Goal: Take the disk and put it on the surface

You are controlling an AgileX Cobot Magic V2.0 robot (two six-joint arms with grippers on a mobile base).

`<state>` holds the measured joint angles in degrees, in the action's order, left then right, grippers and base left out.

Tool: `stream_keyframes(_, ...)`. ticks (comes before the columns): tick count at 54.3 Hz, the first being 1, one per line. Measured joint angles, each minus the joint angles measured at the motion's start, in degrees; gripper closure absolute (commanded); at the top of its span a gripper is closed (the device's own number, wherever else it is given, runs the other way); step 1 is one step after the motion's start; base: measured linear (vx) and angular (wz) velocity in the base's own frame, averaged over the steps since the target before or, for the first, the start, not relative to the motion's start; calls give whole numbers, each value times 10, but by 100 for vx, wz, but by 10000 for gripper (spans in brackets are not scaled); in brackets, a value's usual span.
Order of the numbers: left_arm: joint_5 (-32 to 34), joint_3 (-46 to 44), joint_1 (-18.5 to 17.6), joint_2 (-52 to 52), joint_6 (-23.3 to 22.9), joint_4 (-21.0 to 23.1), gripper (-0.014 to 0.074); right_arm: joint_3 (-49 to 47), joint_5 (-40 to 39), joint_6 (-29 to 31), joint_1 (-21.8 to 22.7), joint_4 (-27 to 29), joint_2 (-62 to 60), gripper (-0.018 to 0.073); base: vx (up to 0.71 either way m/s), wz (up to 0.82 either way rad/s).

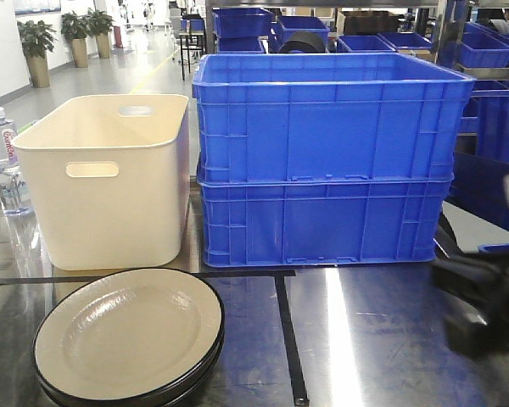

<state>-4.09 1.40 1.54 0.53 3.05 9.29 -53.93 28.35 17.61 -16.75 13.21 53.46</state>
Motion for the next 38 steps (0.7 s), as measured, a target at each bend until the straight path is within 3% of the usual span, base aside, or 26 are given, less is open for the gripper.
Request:
stream_keyframes(7,0,0,0,0,0,0,605,96,-45,-102,7,-100,-95,568,0,0)
stream_keyframes(12,0,0,0,0,0,0,605,168,-68,-170,44,-163,-165,568,0,0)
stream_keyframes(21,0,0,0,0,0,0,605,272,-75,-197,109,-235,-269,568,0,0)
stream_keyframes(38,0,0,0,0,0,0,605,465,-81,-201,137,-237,-475,568,0,0)
